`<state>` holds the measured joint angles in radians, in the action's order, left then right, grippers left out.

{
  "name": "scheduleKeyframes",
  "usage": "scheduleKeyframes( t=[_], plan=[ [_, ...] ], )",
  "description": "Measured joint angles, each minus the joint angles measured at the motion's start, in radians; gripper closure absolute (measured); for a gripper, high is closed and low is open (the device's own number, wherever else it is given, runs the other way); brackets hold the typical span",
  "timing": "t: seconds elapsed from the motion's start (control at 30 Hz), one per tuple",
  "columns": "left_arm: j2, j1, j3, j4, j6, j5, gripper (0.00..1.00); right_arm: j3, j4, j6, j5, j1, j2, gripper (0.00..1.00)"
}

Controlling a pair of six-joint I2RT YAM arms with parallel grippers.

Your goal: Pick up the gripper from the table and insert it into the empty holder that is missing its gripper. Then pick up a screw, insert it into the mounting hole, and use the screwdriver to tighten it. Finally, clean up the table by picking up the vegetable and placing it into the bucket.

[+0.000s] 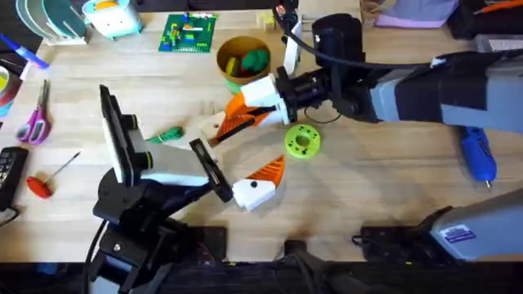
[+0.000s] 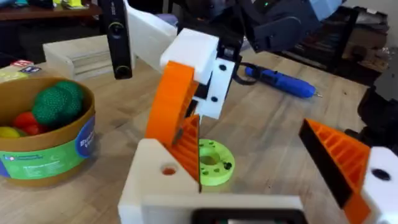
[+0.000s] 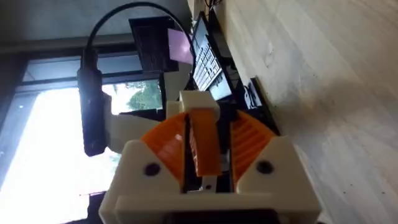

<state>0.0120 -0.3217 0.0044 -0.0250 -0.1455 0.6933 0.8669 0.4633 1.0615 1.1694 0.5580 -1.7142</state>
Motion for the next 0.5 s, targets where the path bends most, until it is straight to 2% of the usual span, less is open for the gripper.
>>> scheduleKeyframes(
  t=[0.5],
  plan=[
    [0.000, -0.003, 0.000, 0.000, 0.004, 0.030, 0.008, 0.000, 0.001, -0.006, 0.033, -0.013, 0.000, 0.651]
  ],
)
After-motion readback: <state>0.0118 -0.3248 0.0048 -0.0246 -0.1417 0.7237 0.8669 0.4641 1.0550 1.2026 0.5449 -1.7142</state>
